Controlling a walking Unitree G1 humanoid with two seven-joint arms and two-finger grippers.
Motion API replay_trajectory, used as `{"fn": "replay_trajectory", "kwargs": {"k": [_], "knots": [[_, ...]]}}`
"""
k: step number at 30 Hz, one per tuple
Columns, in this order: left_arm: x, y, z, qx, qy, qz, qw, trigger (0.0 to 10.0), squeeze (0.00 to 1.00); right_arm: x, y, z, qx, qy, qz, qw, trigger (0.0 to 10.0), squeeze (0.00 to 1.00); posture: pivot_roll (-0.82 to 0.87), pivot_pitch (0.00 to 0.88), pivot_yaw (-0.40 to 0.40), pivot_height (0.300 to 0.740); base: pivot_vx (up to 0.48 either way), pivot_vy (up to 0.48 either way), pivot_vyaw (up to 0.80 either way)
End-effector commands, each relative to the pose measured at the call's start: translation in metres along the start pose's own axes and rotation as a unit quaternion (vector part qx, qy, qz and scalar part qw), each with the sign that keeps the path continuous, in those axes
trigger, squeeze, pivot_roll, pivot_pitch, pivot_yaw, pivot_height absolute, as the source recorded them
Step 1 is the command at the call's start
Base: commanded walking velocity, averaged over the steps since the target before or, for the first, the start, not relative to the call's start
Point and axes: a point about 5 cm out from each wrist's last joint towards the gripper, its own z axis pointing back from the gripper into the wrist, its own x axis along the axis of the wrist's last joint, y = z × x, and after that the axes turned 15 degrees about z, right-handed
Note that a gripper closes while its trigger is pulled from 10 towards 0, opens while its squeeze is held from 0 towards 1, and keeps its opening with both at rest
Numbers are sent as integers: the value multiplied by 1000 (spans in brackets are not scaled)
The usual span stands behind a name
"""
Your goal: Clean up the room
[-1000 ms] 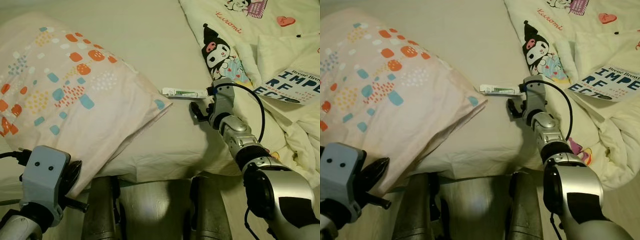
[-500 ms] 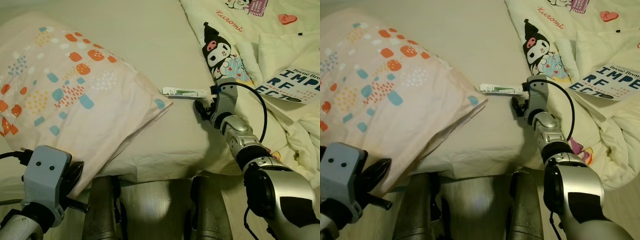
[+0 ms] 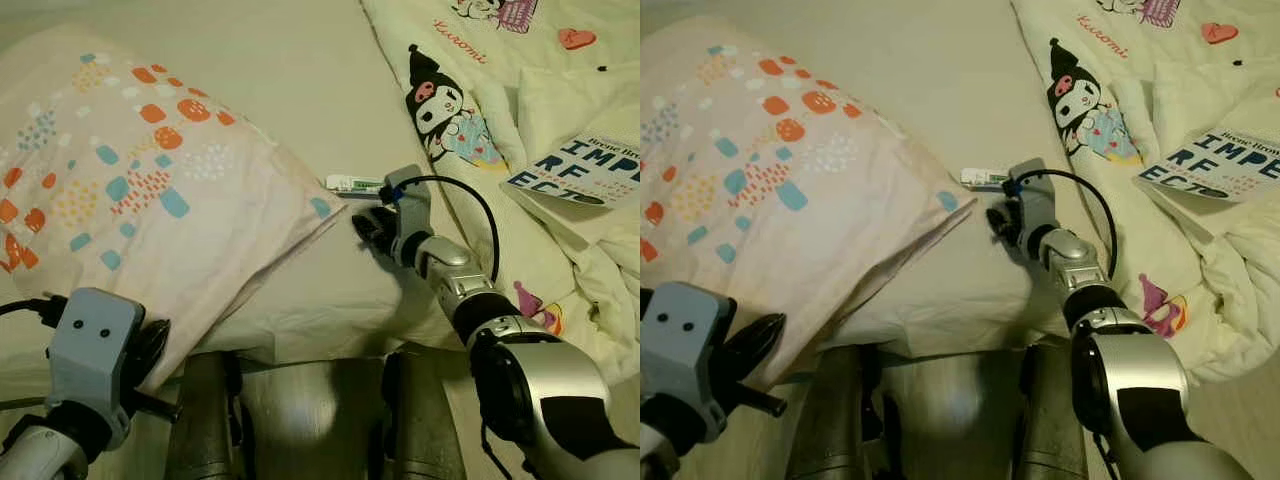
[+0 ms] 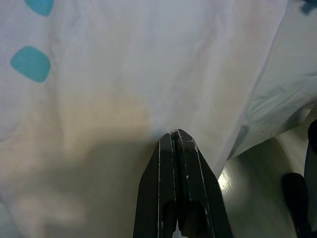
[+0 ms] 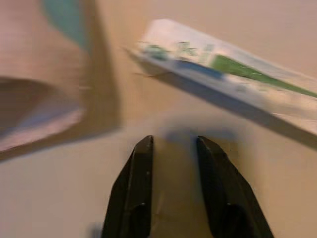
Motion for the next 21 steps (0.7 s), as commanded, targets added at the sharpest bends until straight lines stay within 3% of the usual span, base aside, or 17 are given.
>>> {"fn": "replay_trajectory", "kwargs": {"k": [1,3,4,5,7,8,10,11,13,21], "knots": [[-2,1,2,-2,14,-5,1000,10000,0,-2,9,-3,12,2,3,1000,0,0,331,453,37,563,0,0,0],[-2,1,2,-2,14,-5,1000,10000,0,-2,9,-3,12,2,3,1000,0,0,331,453,37,563,0,0,0],[-2,1,1,-4,13,-6,1000,10000,0,9,-3,-3,-33,-18,-4,999,0,0,330,449,41,563,0,0,0],[-2,1,1,-4,13,-6,1000,10000,0,9,-3,-3,-33,-18,-4,999,0,0,330,449,41,563,0,0,0],[-2,1,-1,-5,11,-7,1000,10000,0,26,-29,2,-104,-50,-17,993,0,0,329,448,43,563,0,0,0],[-2,1,-1,-5,11,-7,1000,10000,0,26,-29,2,-104,-50,-17,993,0,0,329,448,43,563,0,0,0],[-1,2,-1,-5,10,-7,1000,10000,0,36,-47,9,-143,-61,-12,988,0,0,326,447,40,563,0,0,0],[-1,2,-1,-5,10,-7,1000,10000,0,36,-47,9,-143,-61,-12,988,0,0,326,447,40,563,0,0,0],[-1,1,-2,-5,9,-7,1000,10000,0,39,-62,16,-180,-61,-10,982,0,0,326,445,40,563,0,0,0],[-1,2,-2,-6,10,-8,1000,10000,0,35,-78,27,-220,-40,-3,975,0,0,326,445,43,563,0,0,0]]}}
